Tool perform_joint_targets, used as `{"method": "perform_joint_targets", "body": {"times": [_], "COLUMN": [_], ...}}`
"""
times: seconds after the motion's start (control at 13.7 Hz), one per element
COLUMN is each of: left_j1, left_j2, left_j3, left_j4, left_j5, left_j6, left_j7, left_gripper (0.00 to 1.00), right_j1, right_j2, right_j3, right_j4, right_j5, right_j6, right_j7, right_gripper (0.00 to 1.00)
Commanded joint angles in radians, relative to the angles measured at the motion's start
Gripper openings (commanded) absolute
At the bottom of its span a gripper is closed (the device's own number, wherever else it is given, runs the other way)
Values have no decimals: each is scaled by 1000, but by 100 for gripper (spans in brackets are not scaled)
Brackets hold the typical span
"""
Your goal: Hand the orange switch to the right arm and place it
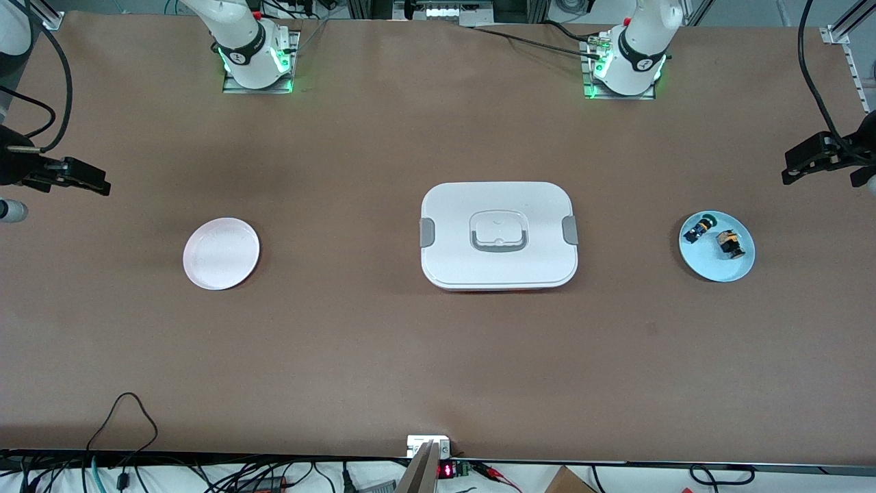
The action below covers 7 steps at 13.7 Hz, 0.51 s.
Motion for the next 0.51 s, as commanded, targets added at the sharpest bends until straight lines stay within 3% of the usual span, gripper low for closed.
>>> {"method": "perform_joint_targets", "body": {"times": [0.0,0.44], "left_j1": [-1,-6], "left_j2": [-15,-5], "left_j3": [-4,-9], "left_j4": [2,11], "left_j5": [-12,-18], "left_j6": [-10,0], "left_j7": [9,23], "left_gripper": [100,100], "right_j1": [-3,1], "right_j2": [2,-3], "right_j3": [-3,-2], "right_j4": [11,6], "right_j5": [2,6], "right_j6": [-12,-11], "right_j7": [-10,-10], "right_gripper": [100,100]}}
